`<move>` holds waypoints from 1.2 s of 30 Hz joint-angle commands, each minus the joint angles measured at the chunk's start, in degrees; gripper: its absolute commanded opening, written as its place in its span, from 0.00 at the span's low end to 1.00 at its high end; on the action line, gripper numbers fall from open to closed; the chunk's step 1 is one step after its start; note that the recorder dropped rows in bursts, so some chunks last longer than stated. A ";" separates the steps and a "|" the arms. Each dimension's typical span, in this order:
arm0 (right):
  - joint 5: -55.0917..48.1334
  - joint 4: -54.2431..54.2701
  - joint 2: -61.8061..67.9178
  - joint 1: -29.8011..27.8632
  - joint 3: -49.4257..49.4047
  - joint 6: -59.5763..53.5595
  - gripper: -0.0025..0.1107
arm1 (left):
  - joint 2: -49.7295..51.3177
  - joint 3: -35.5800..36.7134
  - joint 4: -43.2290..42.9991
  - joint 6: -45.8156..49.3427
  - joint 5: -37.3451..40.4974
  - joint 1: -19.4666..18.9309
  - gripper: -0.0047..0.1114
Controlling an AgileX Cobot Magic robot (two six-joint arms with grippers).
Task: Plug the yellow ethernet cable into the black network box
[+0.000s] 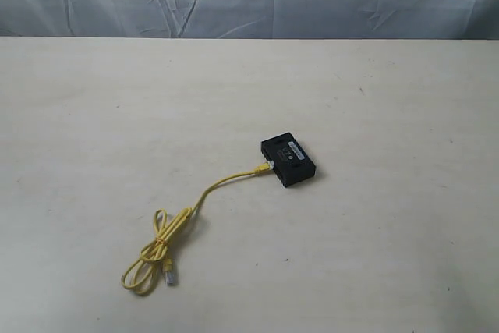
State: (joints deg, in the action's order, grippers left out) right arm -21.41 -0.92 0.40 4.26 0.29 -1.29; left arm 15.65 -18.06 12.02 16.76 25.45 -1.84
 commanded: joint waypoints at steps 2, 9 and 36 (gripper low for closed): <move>0.82 -0.05 -0.40 -0.23 -0.29 -0.03 0.02 | -7.92 8.55 -0.36 0.11 -3.26 -1.60 0.04; 0.82 -0.05 -0.40 -0.23 -0.29 -0.03 0.02 | -15.65 17.29 -0.41 0.11 -8.17 -1.60 0.04; 0.82 -0.05 -0.40 -0.23 -0.29 -0.03 0.02 | -15.65 18.06 -8.28 -17.65 -8.45 -1.60 0.04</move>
State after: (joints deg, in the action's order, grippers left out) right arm -21.41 -0.92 0.40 4.26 0.29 -1.29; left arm 0.36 -0.28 5.19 1.40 17.90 -3.30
